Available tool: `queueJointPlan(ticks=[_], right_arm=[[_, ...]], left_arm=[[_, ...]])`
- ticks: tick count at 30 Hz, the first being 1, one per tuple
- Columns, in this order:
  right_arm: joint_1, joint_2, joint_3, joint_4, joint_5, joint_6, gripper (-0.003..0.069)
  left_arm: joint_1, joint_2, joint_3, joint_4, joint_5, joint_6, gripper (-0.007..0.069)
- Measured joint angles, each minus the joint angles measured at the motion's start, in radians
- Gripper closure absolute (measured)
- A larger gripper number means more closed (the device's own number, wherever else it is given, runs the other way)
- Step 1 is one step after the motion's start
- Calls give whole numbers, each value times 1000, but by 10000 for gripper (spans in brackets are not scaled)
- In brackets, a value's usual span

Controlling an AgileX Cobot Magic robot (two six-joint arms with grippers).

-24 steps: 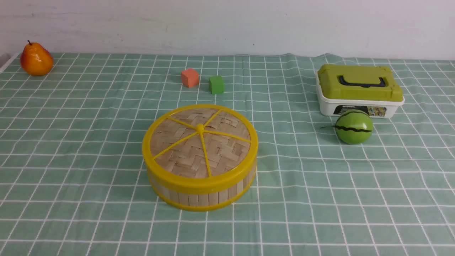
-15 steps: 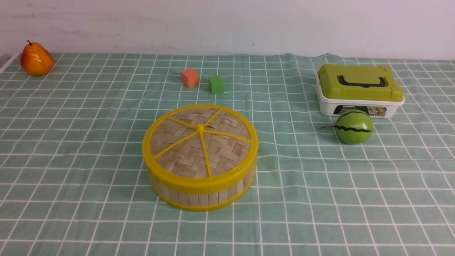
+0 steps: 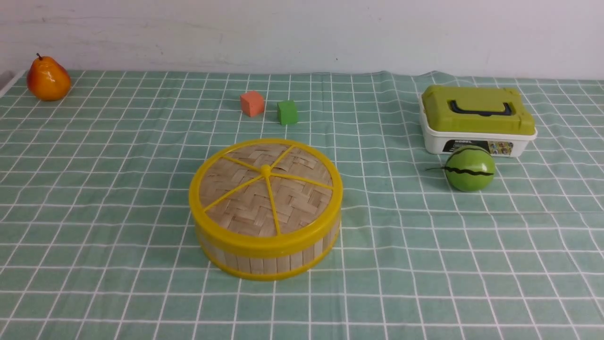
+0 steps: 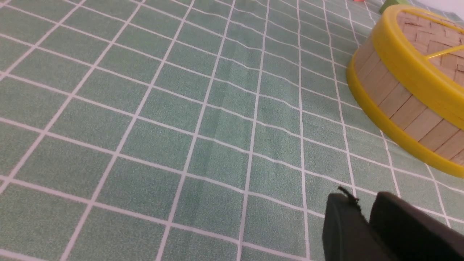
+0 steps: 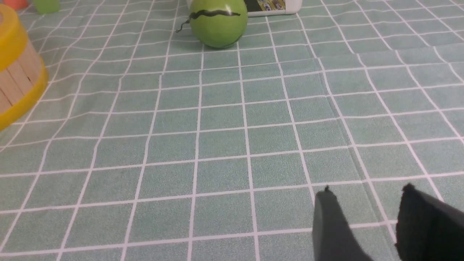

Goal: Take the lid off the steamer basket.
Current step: Use the left arm to lift the lid of the steamer

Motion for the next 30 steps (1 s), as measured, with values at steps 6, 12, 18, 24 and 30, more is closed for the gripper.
queueJointPlan(ticks=[6,12,18,24,30], right_arm=[[0,0,0,0,0,0,418],[0,0,0,0,0,0,418],[0,0,0,0,0,0,418],[0,0,0,0,0,0,418],[0,0,0,0,0,0,418]], left_arm=[[0,0,0,0,0,0,515],[0,0,0,0,0,0,515],[0,0,0,10,0,0,515],[0,0,0,-71,-17,-120,514],[0,0,0,-481,-73,-437,508]])
